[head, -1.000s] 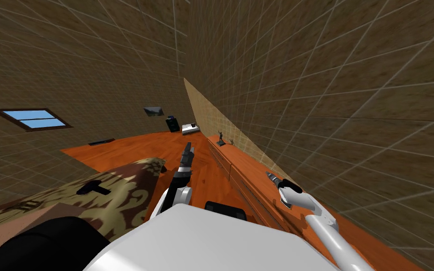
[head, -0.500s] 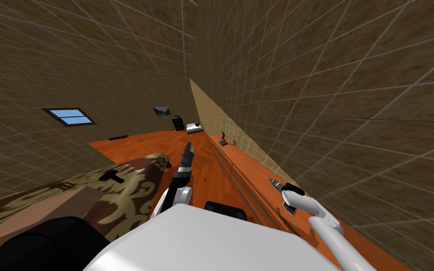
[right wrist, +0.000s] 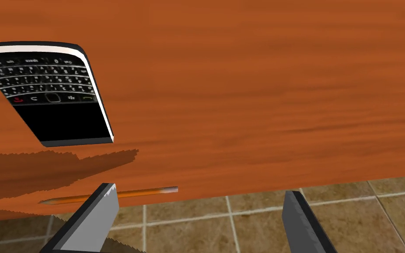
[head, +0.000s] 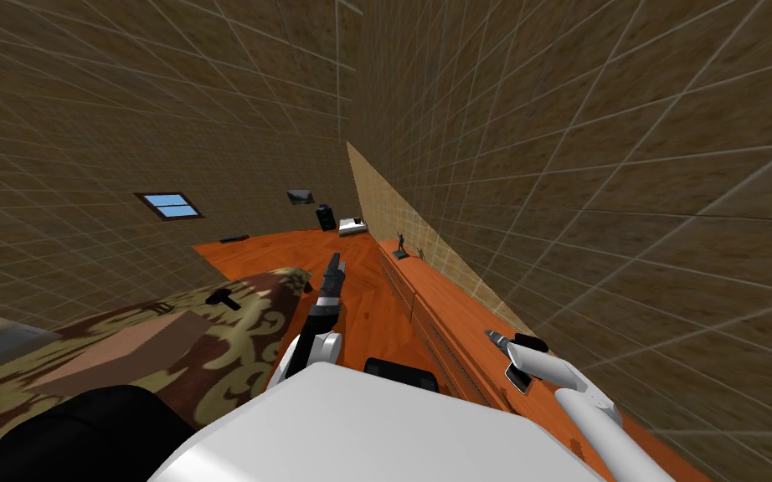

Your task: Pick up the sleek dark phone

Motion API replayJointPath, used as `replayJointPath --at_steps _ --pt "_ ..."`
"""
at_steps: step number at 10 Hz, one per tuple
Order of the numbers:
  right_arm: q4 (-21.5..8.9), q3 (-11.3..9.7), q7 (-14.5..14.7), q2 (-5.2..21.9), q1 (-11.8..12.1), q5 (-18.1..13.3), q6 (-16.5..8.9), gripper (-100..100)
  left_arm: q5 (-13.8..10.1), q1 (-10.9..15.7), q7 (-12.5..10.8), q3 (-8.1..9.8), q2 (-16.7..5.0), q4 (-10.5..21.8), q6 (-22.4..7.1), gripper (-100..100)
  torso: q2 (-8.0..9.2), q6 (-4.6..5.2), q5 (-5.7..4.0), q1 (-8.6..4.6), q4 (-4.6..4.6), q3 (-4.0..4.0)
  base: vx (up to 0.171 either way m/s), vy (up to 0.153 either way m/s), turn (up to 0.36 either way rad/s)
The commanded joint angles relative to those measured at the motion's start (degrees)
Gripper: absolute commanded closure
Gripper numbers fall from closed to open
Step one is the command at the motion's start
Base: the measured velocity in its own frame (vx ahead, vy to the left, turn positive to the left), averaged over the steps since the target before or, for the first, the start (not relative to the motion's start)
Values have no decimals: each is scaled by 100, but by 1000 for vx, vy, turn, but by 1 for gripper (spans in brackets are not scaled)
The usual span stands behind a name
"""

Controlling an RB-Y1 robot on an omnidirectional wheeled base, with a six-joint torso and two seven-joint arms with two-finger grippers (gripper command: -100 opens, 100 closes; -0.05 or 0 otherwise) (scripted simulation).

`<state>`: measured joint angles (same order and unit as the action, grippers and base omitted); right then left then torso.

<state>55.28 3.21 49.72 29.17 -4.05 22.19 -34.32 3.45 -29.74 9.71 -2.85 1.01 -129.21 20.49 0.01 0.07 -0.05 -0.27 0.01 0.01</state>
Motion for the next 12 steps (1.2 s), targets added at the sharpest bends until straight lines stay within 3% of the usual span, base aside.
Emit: replayJointPath --at_steps 1,3,4,7,9,10,12 --pt "-184 -1 57 -10 -26 22 -71 -100 0 0 0 0 0 0 0 0 0 0 0 0 0 0 -16 -61 83" --pt "-605 4 258 31 -90 213 -352 -100 0 0 0 0 0 0 0 0 4 1 0 0 1 2 -26 -84 176" --pt "-646 4 258 31 -90 213 -352 -100 0 0 0 0 0 0 0 0 7 1 -3 -11 1 3 -34 -86 97" --pt "-1192 9 485 67 -150 453 -678 -100 0 0 0 1 0 0 0 0 7 3 -3 -9 1 4 -30 -87 161" --pt "-1192 9 485 67 -150 453 -678 -100 0 -1 0 1 0 0 0 0 6 5 -2 -3 1 4 -19 -51 35" --pt "-1440 10 584 75 -172 568 -824 -100 0 -1 0 1 0 0 0 0 1 5 1 10 0 1 -8 -51 150" --pt "-1579 9 639 73 -183 637 -905 -100 0 -1 0 1 0 0 0 0 0 4 0 4 0 0 -22 -60 127"
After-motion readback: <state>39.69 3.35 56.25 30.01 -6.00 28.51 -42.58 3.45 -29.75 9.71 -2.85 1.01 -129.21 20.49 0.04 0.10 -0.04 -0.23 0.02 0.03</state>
